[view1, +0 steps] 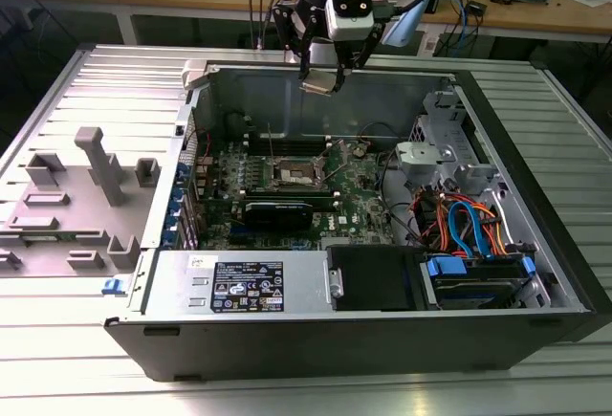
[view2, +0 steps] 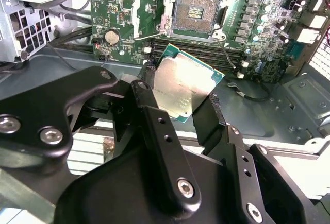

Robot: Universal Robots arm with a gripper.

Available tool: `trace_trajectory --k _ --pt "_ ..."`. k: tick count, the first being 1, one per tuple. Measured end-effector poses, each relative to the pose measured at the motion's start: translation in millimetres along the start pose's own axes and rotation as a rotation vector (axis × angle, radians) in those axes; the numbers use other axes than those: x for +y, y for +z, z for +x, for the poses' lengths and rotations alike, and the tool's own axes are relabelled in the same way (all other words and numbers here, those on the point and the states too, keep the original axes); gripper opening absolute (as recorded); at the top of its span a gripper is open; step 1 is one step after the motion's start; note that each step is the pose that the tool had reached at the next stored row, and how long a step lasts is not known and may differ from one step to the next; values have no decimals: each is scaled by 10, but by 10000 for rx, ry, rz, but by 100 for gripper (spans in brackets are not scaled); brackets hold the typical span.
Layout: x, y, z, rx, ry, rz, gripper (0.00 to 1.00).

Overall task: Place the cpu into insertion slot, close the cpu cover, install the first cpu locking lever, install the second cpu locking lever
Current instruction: 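Place the cpu into insertion slot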

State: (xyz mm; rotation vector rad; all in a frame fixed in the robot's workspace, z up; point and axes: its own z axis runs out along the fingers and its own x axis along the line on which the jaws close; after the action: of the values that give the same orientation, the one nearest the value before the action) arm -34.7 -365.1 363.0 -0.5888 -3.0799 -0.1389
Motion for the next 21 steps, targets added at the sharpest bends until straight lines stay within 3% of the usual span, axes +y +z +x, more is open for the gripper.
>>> trace_trajectory --k 6,16,21 --pt "0 0 0 -7 75 -2 54" --pt "-1 10 0 -82 970 -18 54" --pt "-3 13 4 -100 1172 -23 54"
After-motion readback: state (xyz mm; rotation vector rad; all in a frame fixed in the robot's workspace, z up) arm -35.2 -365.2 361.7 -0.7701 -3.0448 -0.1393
